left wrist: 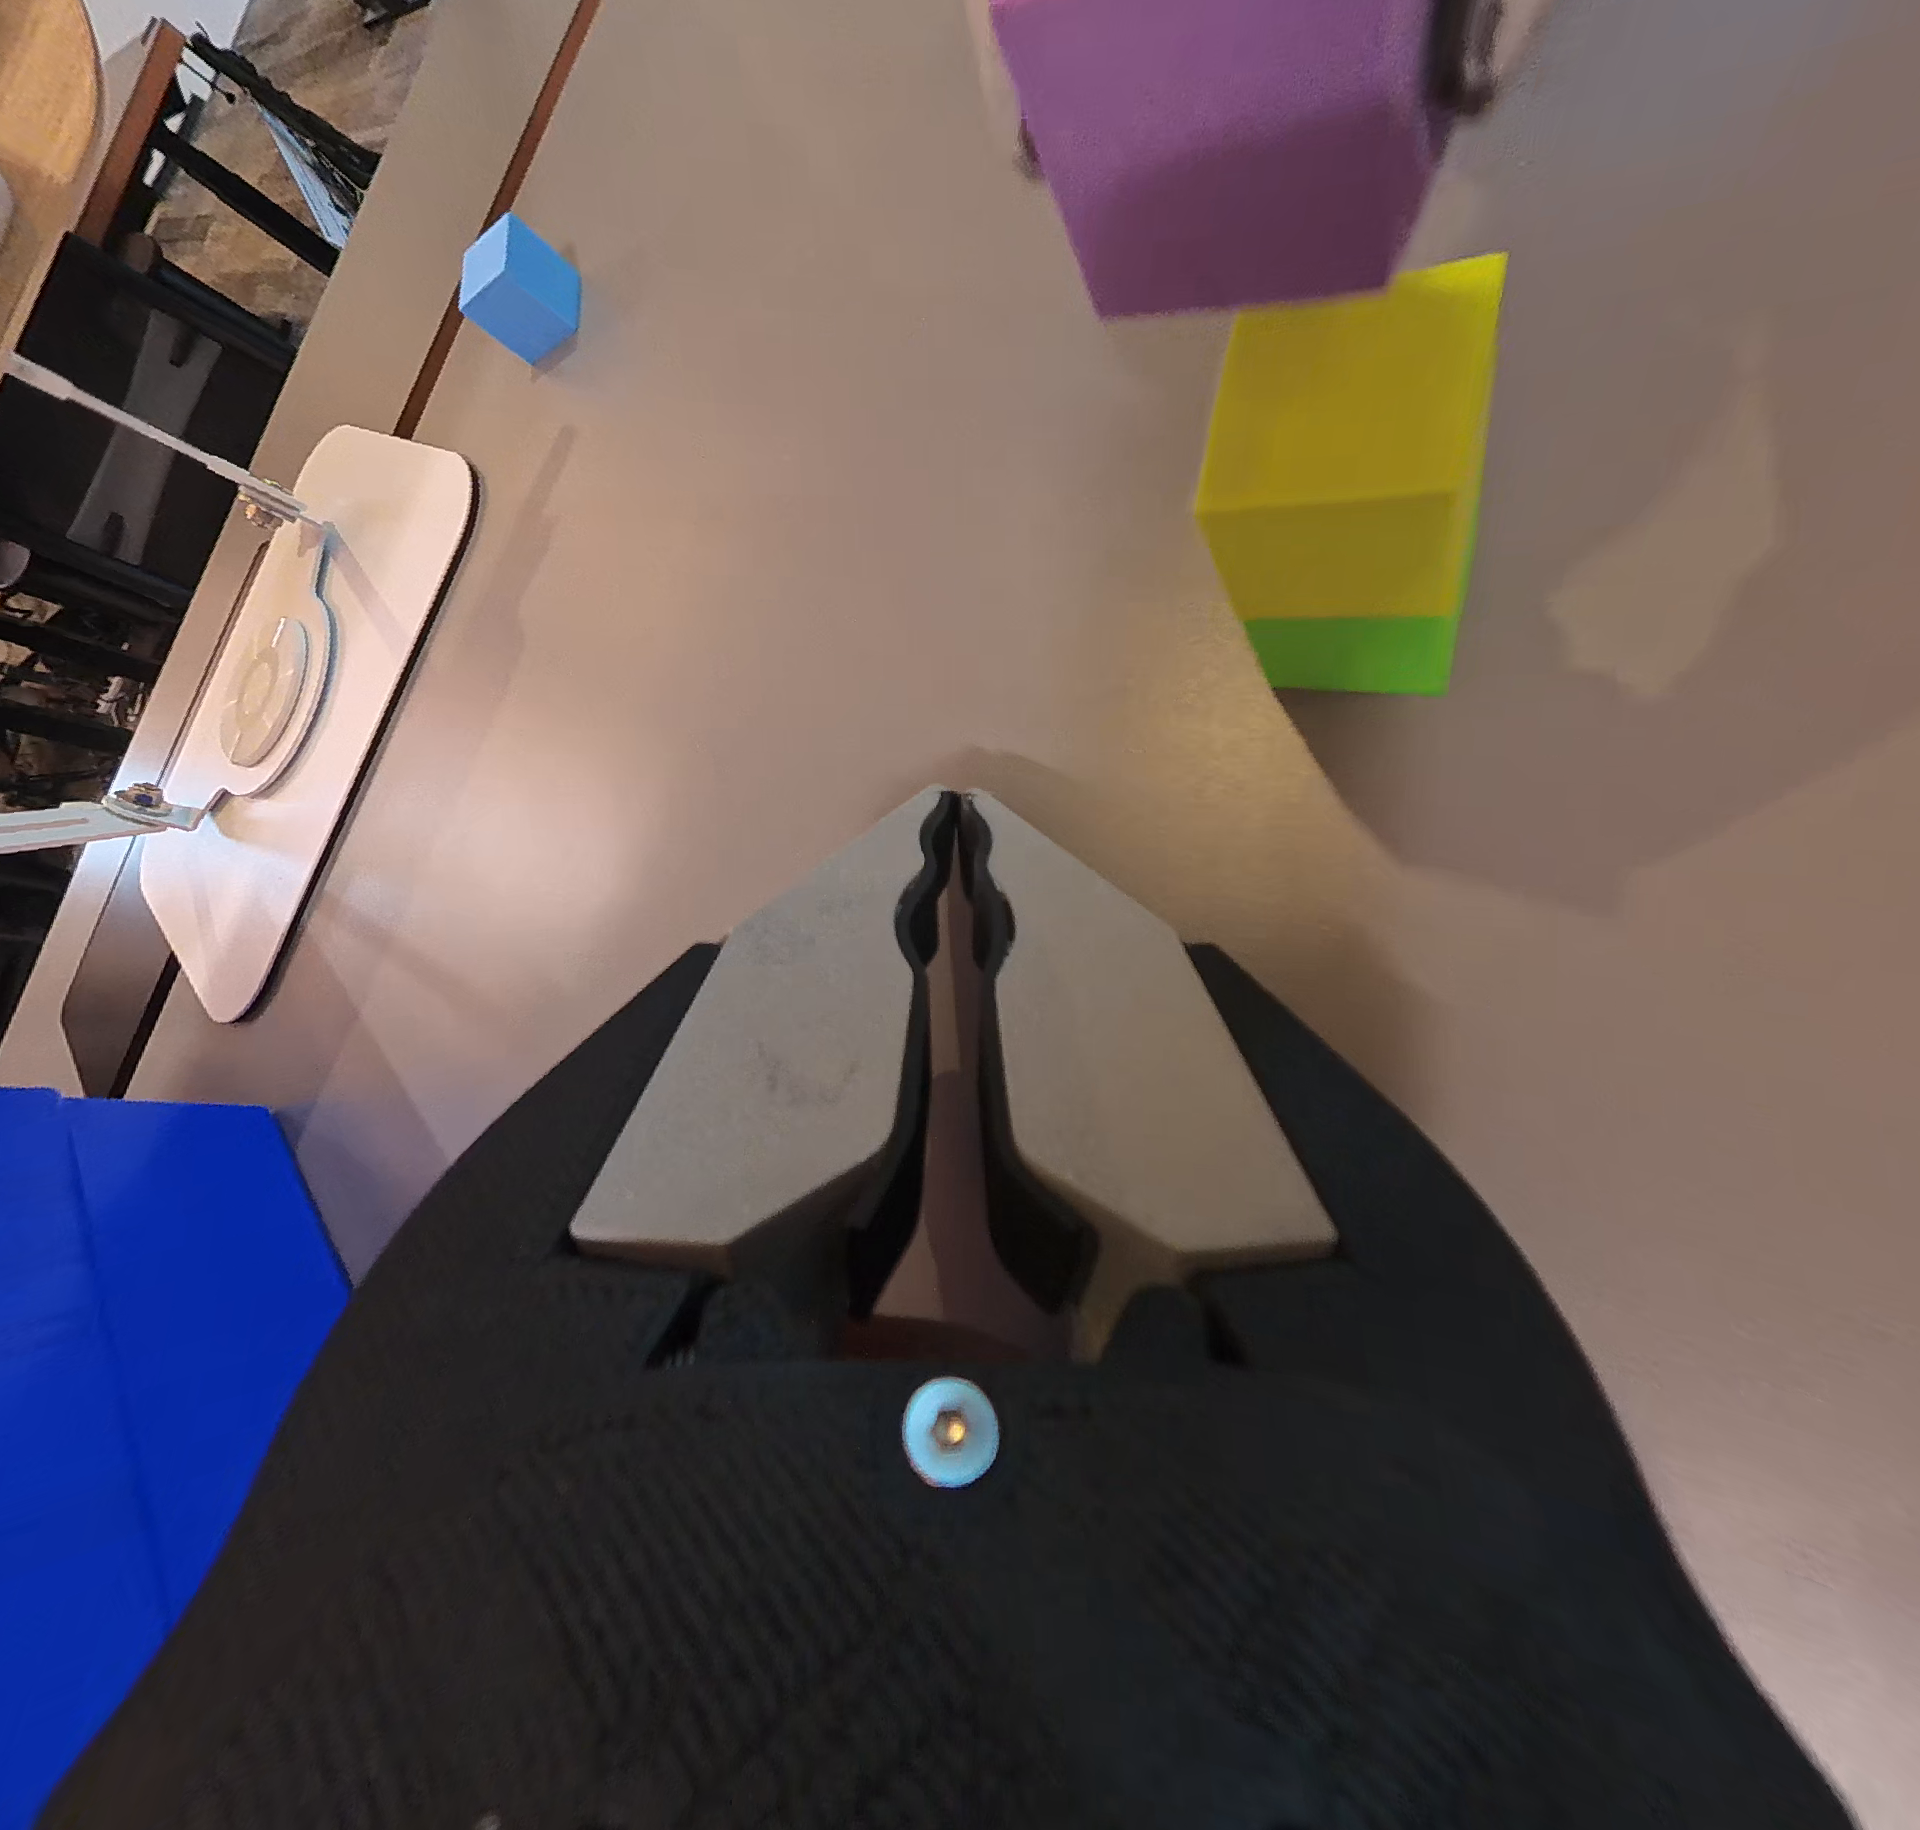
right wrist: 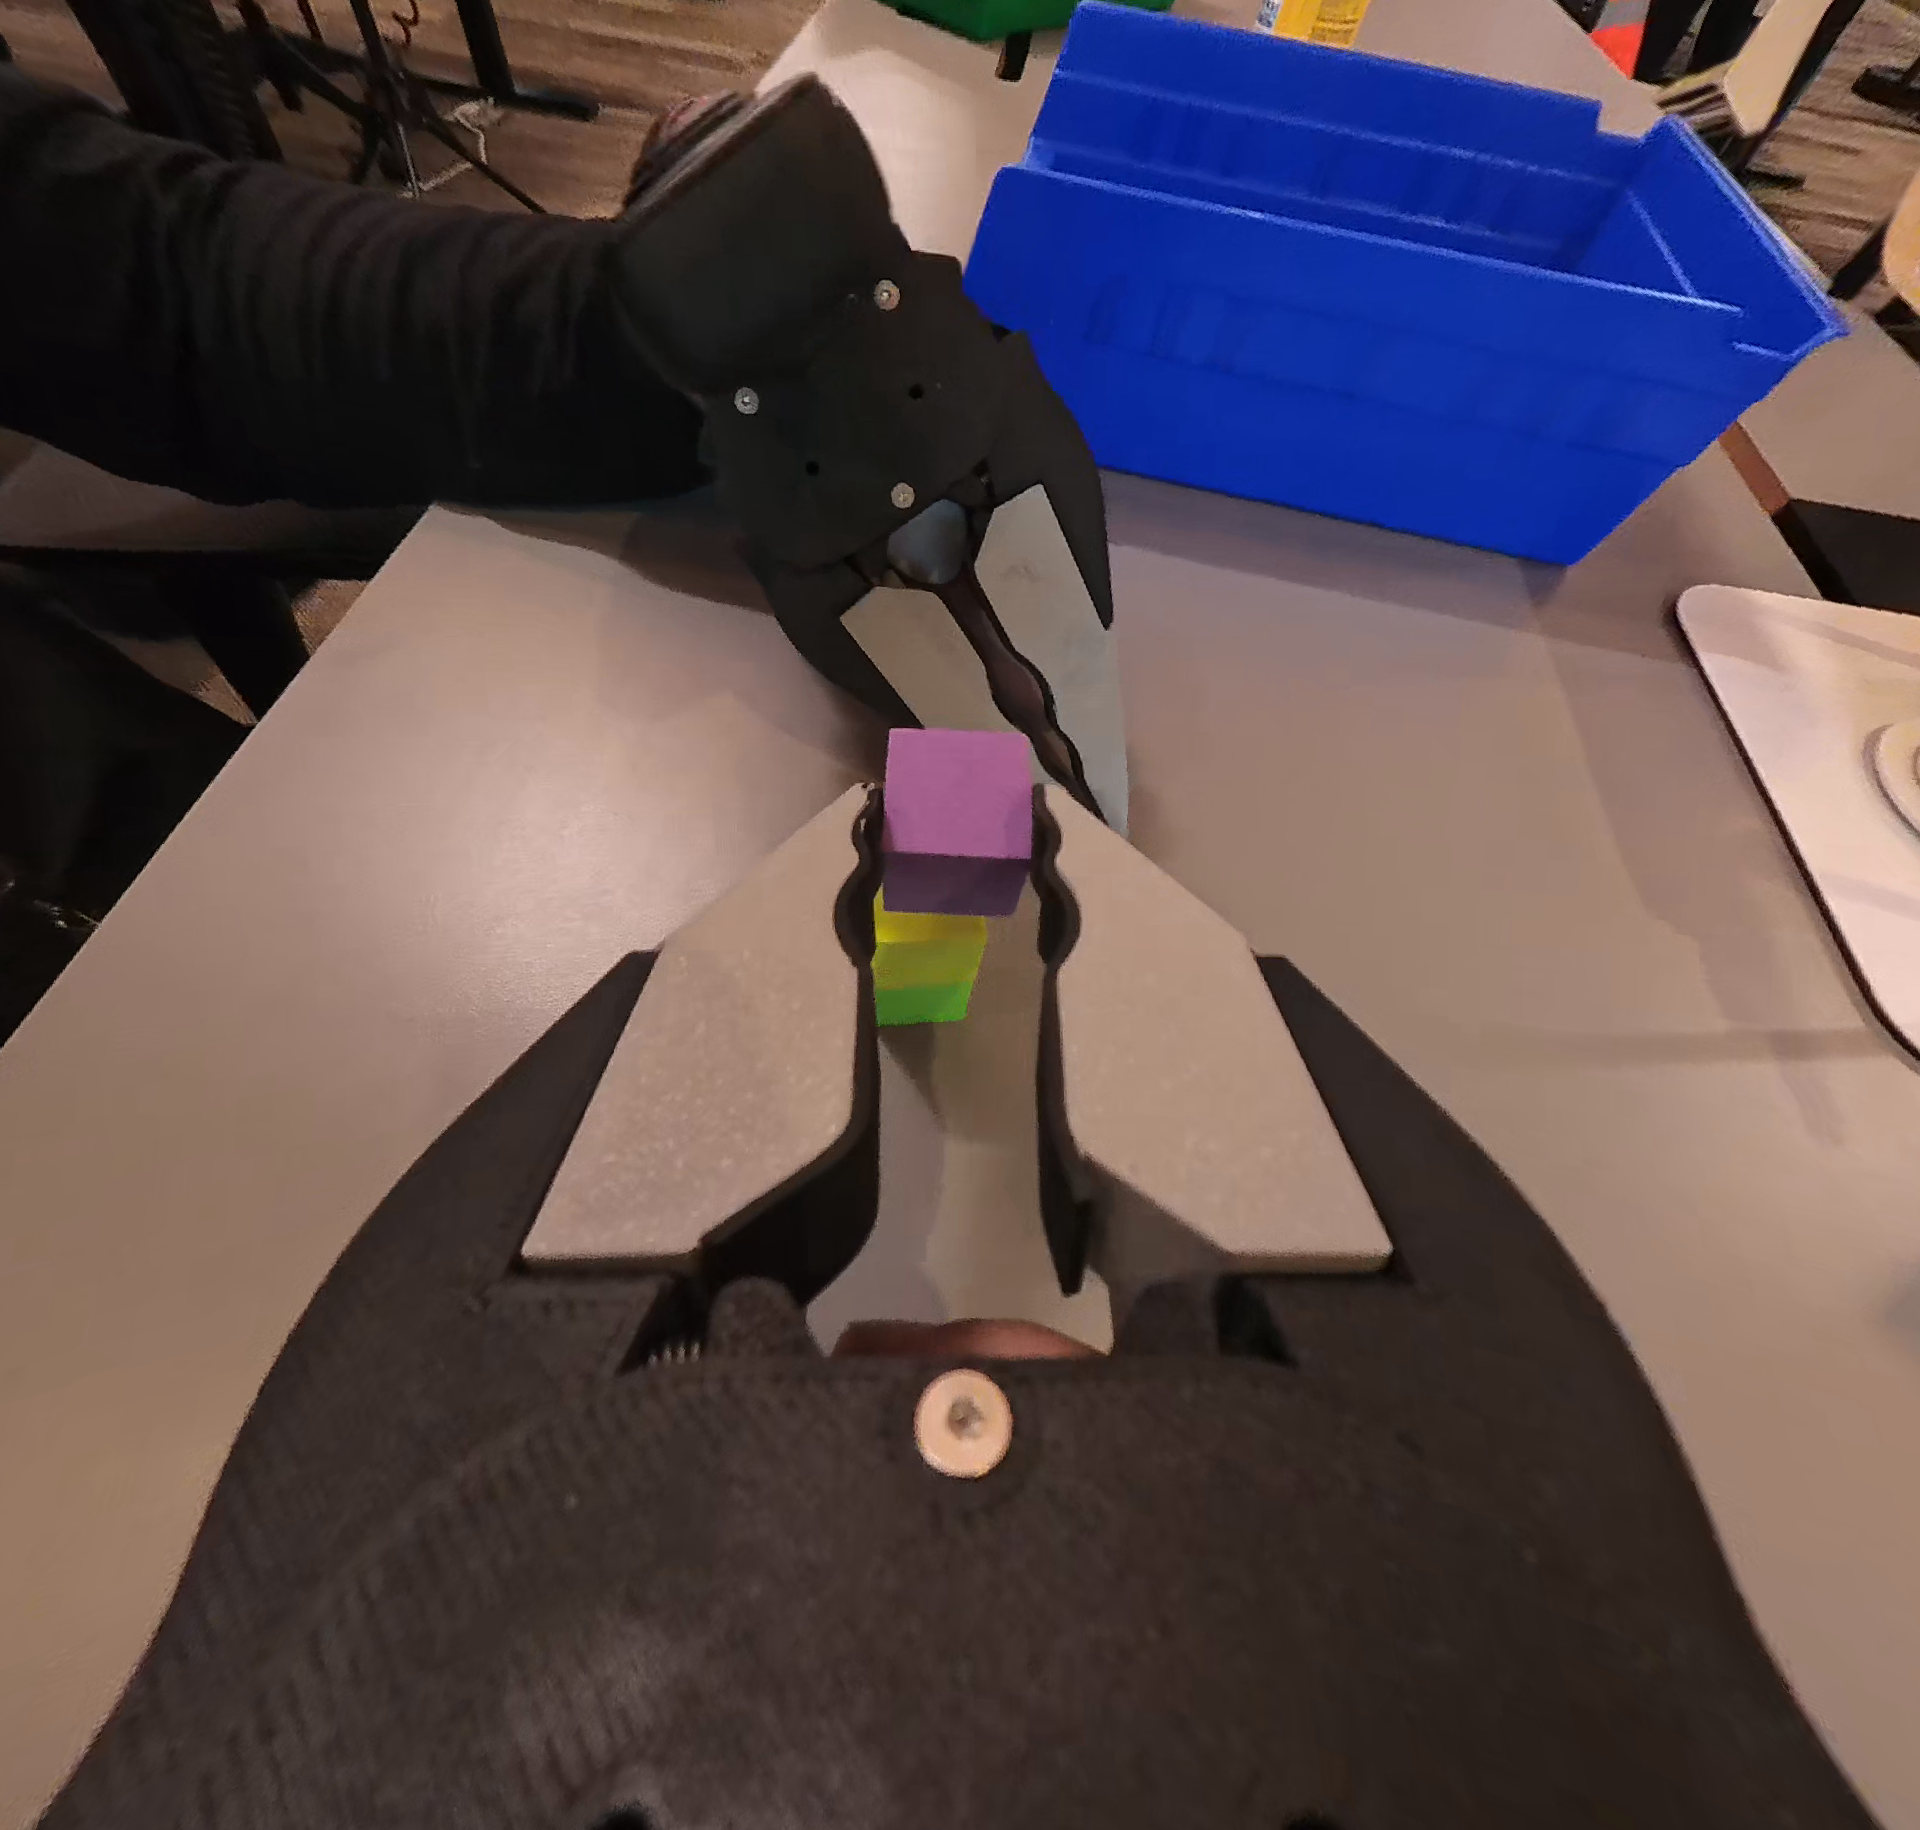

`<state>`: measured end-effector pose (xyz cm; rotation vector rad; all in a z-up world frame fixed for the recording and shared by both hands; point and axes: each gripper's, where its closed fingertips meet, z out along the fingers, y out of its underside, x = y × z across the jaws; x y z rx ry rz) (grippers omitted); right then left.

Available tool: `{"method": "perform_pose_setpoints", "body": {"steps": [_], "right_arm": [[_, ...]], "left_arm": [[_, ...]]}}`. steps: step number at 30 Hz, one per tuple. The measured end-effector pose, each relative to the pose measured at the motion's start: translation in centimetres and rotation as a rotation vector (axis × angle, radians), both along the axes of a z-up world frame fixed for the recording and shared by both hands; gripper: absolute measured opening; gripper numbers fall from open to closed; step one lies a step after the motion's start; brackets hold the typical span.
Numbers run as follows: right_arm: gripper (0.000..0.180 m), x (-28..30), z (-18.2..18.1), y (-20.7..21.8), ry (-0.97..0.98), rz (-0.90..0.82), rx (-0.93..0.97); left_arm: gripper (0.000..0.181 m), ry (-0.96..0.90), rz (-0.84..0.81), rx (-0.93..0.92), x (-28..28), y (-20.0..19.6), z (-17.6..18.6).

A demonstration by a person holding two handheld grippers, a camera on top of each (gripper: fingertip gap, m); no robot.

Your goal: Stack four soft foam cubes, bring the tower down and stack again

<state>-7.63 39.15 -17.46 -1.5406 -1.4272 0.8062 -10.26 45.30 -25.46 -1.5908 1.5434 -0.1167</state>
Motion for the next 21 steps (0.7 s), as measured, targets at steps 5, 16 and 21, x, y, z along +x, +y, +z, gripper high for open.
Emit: {"method": "perform_pose_setpoints", "body": {"steps": [5,16,21], "right_arm": [[0.025,0.7,0.2,0.1,0.0,-0.021,0.007],[0.025,-0.6,-0.9,-0.8,-0.047,0.11,0.052],[0.025,-0.3,-1.0,-0.6,-0.004,0.154,0.016]], "left_arm": [[0.0,-0.012,-0.042,-0.07,0.2,-1.0,-0.1],[0.0,-0.021,-0.057,-0.085,0.5,-1.5,-0.1],[0.0,-0.023,-0.058,-0.093,0.5,-1.5,-0.1]]}}
